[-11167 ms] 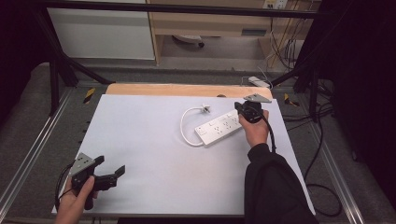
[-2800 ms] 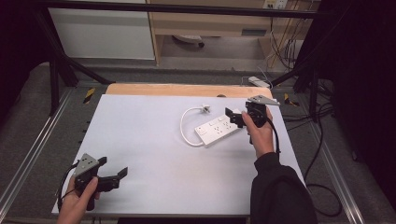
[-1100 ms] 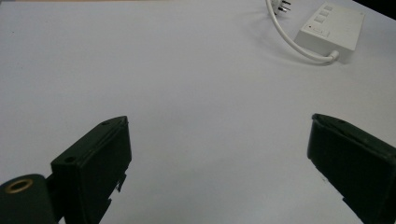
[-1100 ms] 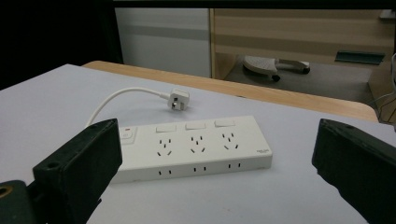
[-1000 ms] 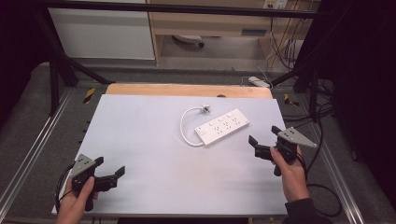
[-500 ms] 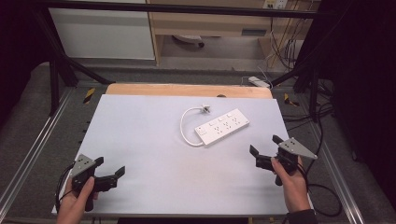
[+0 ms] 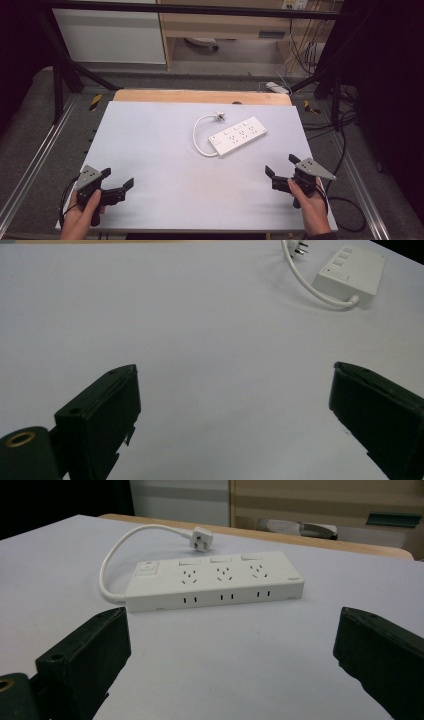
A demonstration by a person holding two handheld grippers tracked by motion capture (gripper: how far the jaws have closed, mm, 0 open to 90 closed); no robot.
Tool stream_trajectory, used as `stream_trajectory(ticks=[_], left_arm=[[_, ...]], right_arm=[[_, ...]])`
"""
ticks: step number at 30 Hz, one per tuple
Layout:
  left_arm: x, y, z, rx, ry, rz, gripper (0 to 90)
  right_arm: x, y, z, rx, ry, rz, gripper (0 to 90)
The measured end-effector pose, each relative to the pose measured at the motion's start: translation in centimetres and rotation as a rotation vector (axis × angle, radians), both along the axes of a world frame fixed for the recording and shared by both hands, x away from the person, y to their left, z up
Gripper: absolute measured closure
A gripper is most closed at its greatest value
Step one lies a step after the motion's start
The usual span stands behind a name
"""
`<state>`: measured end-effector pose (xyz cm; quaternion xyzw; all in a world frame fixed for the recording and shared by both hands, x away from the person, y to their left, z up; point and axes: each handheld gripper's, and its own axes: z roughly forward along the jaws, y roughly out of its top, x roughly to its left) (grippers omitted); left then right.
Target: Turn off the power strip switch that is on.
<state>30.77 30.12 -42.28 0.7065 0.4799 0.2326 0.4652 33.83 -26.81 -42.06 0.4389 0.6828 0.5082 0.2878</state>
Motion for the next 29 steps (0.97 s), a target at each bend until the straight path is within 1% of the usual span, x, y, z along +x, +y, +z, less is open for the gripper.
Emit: stream_trajectory(ticks=[5,10,12,21,24,27,29], left_arm=[[0.0,0.0,0.1,0.002,-0.004,-0.004,6.2],[-0.1,0.0,0.1,-0.001,-0.009,-0.004,6.3],[-0.1,0.0,0.1,-0.002,-0.009,-0.006,6.2],[-0.1,-0.1,0.2,-0.002,-0.012,-0.010,6.2],[-0.1,-0.1,0.2,0.000,-0.014,-0.012,6.2],[-0.1,-0.2,0.2,0.001,-0.015,-0.017,6.2],[-0.1,-0.2,0.2,0.002,-0.016,-0.018,6.2]], right_arm=[[-0.2,0.4,-0.4,-0.001,0.014,0.012,2.4],[-0.2,1.0,-0.9,-0.014,0.026,0.029,2.3],[-0.2,1.4,-1.1,-0.020,0.038,0.038,2.3],[0.1,3.2,-2.1,-0.062,0.083,0.100,2.6],[0.2,3.7,-2.4,-0.072,0.095,0.109,2.9],[0.5,4.4,-2.7,-0.088,0.120,0.120,2.8],[0.7,4.6,-2.8,-0.098,0.130,0.117,2.9]])
